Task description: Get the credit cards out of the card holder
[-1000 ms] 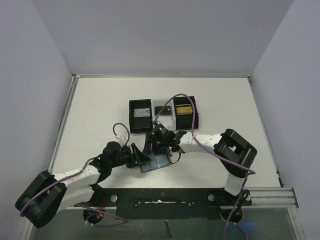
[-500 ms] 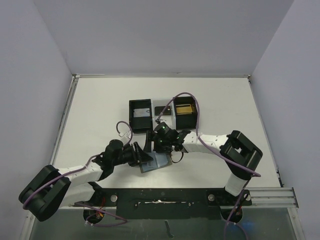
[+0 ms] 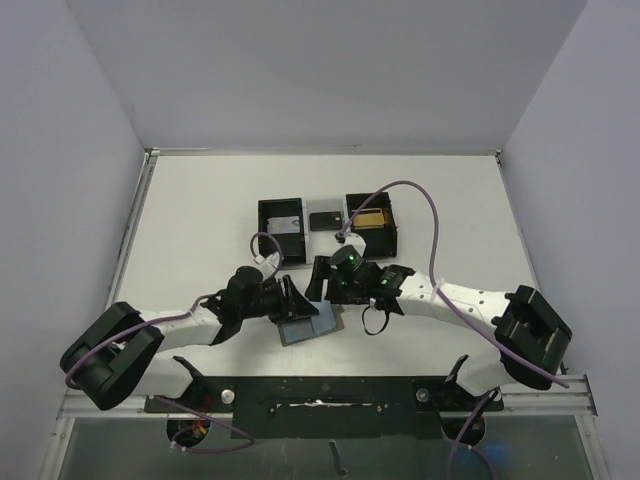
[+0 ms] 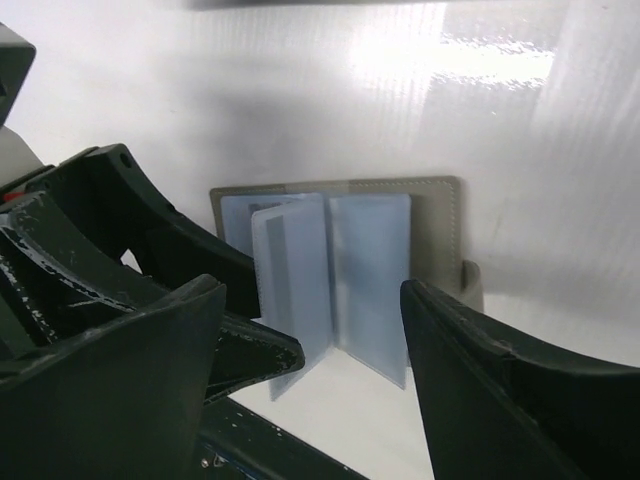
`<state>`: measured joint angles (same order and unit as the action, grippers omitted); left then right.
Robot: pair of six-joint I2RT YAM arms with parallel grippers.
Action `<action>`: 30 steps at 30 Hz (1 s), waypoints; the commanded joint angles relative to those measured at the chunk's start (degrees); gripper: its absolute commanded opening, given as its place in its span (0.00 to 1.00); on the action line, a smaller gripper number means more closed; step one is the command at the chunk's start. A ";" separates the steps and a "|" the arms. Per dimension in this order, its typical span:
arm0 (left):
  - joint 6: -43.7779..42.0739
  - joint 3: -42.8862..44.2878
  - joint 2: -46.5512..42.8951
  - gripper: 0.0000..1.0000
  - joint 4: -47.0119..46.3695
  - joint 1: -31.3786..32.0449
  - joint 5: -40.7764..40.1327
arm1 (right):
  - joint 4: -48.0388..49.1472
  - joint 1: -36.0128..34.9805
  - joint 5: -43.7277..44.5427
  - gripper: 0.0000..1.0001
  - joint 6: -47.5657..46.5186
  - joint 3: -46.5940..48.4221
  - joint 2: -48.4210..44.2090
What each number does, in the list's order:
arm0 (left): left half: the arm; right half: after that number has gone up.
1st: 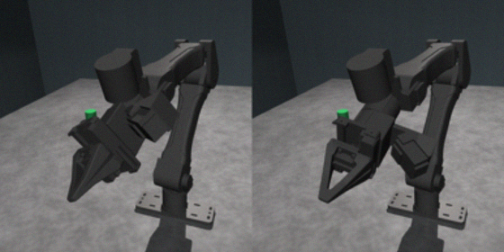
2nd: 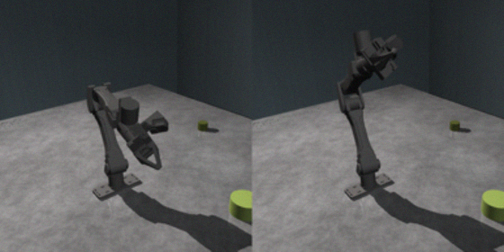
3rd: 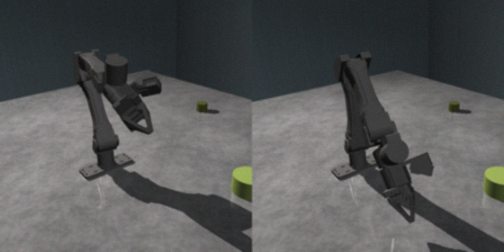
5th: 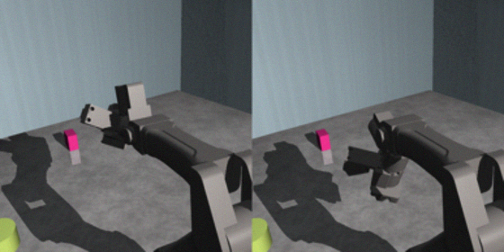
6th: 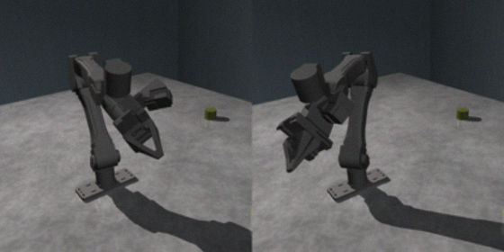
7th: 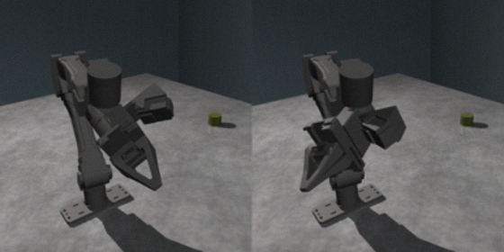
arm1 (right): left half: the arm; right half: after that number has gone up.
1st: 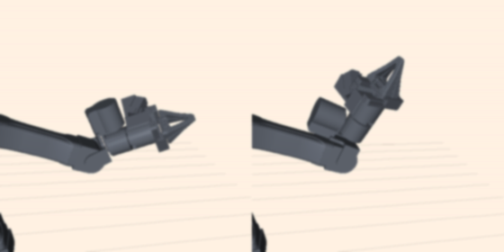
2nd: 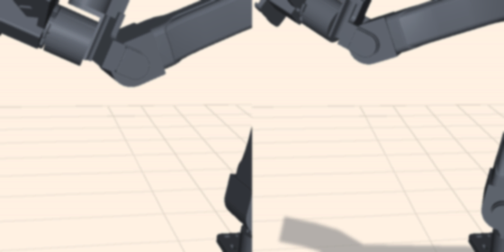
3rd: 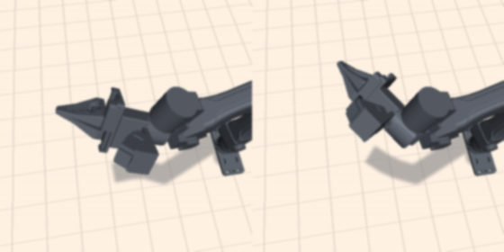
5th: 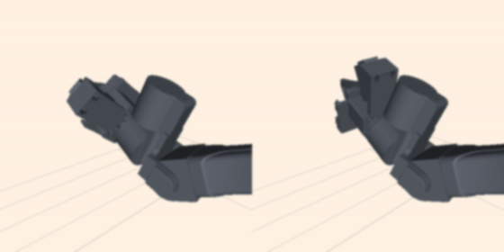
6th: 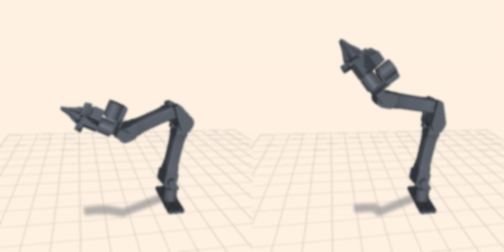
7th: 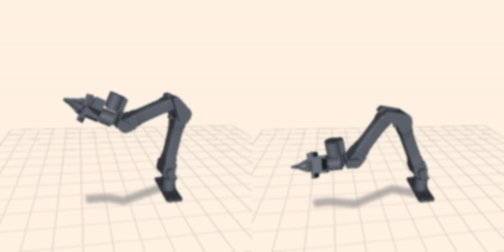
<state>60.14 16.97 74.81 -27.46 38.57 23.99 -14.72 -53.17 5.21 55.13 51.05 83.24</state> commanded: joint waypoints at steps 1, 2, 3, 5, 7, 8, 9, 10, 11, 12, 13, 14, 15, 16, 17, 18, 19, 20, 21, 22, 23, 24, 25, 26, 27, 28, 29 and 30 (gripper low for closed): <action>-1.30 5.51 4.14 0.41 -5.52 2.67 1.49 | 0.57 0.67 2.56 0.69 1.92 -2.47 -3.13; -1.36 6.08 4.88 0.41 -5.49 2.97 1.66 | 0.77 0.75 2.39 0.67 2.03 -2.86 -3.37; -1.54 6.52 5.43 0.42 -5.24 3.20 1.82 | 0.95 0.87 2.21 0.65 2.14 -3.14 -3.55; -1.60 6.71 5.59 0.43 -4.83 3.35 1.91 | 0.88 1.07 2.17 0.61 2.38 -3.61 -3.79; -1.52 6.16 4.47 0.43 -3.50 3.36 0.72 | 1.20 1.14 2.18 0.58 2.72 -4.04 -4.09; -1.70 5.95 3.41 0.44 -1.92 3.36 -0.30 | 1.58 1.17 2.05 0.56 2.78 -4.29 -4.21; -1.92 5.41 1.65 0.44 -0.20 3.38 -2.05 | 2.07 1.18 1.61 0.54 2.79 -4.55 -4.30; -1.95 4.84 0.26 0.44 1.45 3.36 -3.35 | 2.64 1.26 1.10 0.52 2.68 -4.70 -4.25; -1.92 4.30 -1.22 0.44 3.46 3.36 -4.41 | 3.58 1.31 0.29 0.49 2.39 -4.87 -4.12; -1.80 3.77 -2.51 0.44 4.72 3.31 -5.71 | 4.52 1.36 -0.89 0.47 1.90 -4.97 -3.87; -1.45 3.31 -3.76 0.44 6.26 3.29 -6.89 | 5.38 1.39 -2.00 0.44 1.42 -4.92 -3.29; -1.23 2.99 -4.70 0.44 7.42 3.24 -7.91 | 5.96 1.35 -3.11 0.40 1.08 -4.72 -2.66; -1.13 2.72 -5.51 0.44 8.04 3.21 -8.59 | 6.23 1.39 -3.83 0.37 0.91 -4.53 -1.98; -0.90 2.50 -6.27 0.44 8.54 3.14 -9.01 | 6.54 1.39 -4.36 0.35 0.73 -4.40 -1.33; -0.70 2.37 -6.59 0.44 8.76 3.10 -9.32 | 6.89 1.37 -5.03 0.34 0.65 -4.26 -0.75; -0.62 2.41 -6.75 0.44 8.87 3.09 -9.43 | 7.05 1.44 -5.33 0.33 0.60 -4.14 -0.13; -0.64 2.63 -6.65 0.44 8.97 3.09 -9.33 | 6.65 1.43 -5.32 0.33 0.70 -4.00 0.45; -0.75 2.96 -6.50 0.44 9.11 3.09 -9.31 | 5.80 1.53 -4.94 0.33 0.88 -3.83 0.97; -0.85 3.28 -6.13 0.44 9.22 3.10 -9.23 | 5.01 1.49 -4.54 0.33 0.87 -3.46 1.67; -0.94 3.73 -5.48 0.44 9.26 3.09 -9.10 | 4.38 1.55 -4.25 0.33 0.73 -3.34 2.12; -1.05 4.07 -4.94 0.44 9.16 3.09 -8.92 | 3.97 1.72 -4.24 0.33 0.68 -3.37 2.71; -1.15 4.45 -4.21 0.44 8.87 3.09 -8.73 | 3.61 1.91 -4.32 0.33 0.64 -3.45 3.40; -1.16 4.67 -3.47 0.44 8.45 3.09 -8.48 | 3.22 2.09 -4.21 0.33 0.74 -3.58 3.87; -1.16 4.98 -2.65 0.44 7.94 3.09 -8.17 | 3.13 2.29 -4.16 0.33 0.92 -3.88 4.46; -1.23 5.33 -1.83 0.44 7.61 3.09 -7.95 | 3.24 2.47 -4.24 0.33 1.06 -4.37 4.97; -1.36 5.76 -0.99 0.44 7.60 3.18 -7.72 | 3.21 2.63 -4.31 0.33 1.30 -4.72 5.40; -1.61 6.24 -0.10 0.43 7.85 3.10 -7.41 | 3.02 2.75 -4.27 0.32 1.63 -5.11 5.84; -1.87 6.76 0.62 0.43 8.49 3.09 -7.35 | 2.76 2.80 -4.25 0.32 1.91 -5.49 6.15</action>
<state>59.35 19.90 73.08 -17.98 41.85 15.97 -11.84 -51.00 0.82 56.23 46.04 88.79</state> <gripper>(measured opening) 0.435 0.324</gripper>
